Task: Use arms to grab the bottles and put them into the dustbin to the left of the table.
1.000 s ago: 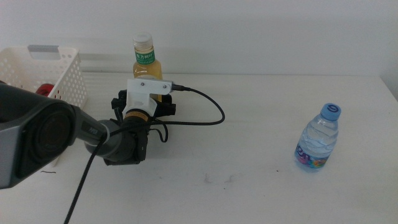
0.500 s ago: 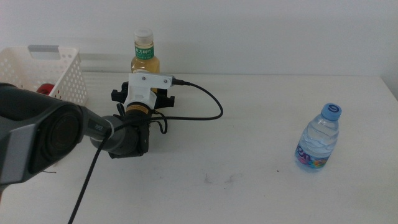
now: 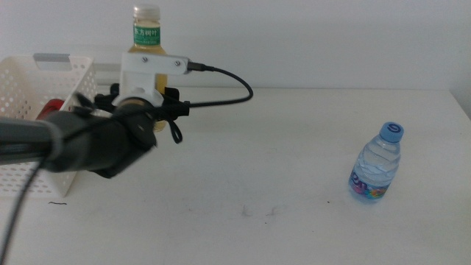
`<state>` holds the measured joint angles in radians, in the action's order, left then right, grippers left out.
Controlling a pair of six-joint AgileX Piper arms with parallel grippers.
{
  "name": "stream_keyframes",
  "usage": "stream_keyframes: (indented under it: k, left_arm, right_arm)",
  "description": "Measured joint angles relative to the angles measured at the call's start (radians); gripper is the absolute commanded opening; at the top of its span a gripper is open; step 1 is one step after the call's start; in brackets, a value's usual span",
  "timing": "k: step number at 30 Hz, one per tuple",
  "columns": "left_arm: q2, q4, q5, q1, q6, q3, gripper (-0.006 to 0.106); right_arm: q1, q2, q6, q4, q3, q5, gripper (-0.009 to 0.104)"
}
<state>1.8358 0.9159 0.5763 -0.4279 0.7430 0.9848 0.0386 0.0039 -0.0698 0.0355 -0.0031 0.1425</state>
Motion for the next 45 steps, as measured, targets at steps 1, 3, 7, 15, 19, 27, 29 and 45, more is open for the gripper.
stream_keyframes:
  k: [1, 3, 7, 15, 19, 27, 29, 45]
  left_arm:
    - [-0.047, 0.061, -0.048, -0.002, 0.082, -0.009, -0.002]
    - [-0.122, 0.17, -0.127, -0.002, 0.228, -0.022, -0.002]
    - [-0.243, 0.344, -0.178, -0.006, 0.441, -0.028, -0.002]
    - [-0.334, 0.403, -0.167, -0.008, 0.512, -0.036, -0.002]
    - [-0.336, 0.375, -0.195, -0.005, 0.506, -0.049, -0.002]
    - [-0.393, -0.437, -0.731, 0.108, -0.265, 0.03, -0.002]
    - [-0.393, -0.641, -0.906, 0.163, -0.457, 0.103, -0.002]
    - [-0.192, -0.901, -1.686, 0.592, -0.457, 0.621, -0.002]
  right_arm:
    - [0.0, 0.0, 0.0, 0.0, 0.0, 0.0, 0.093]
    - [0.0, 0.0, 0.0, 0.0, 0.0, 0.0, 0.093]
    - [0.0, 0.0, 0.0, 0.0, 0.0, 0.0, 0.093]
    - [0.0, 0.0, 0.0, 0.0, 0.0, 0.0, 0.093]
    - [0.0, 0.0, 0.0, 0.0, 0.0, 0.0, 0.093]
    - [0.0, 0.0, 0.0, 0.0, 0.0, 0.0, 0.093]
    - [0.0, 0.0, 0.0, 0.0, 0.0, 0.0, 0.093]
    - [0.0, 0.0, 0.0, 0.0, 0.0, 0.0, 0.093]
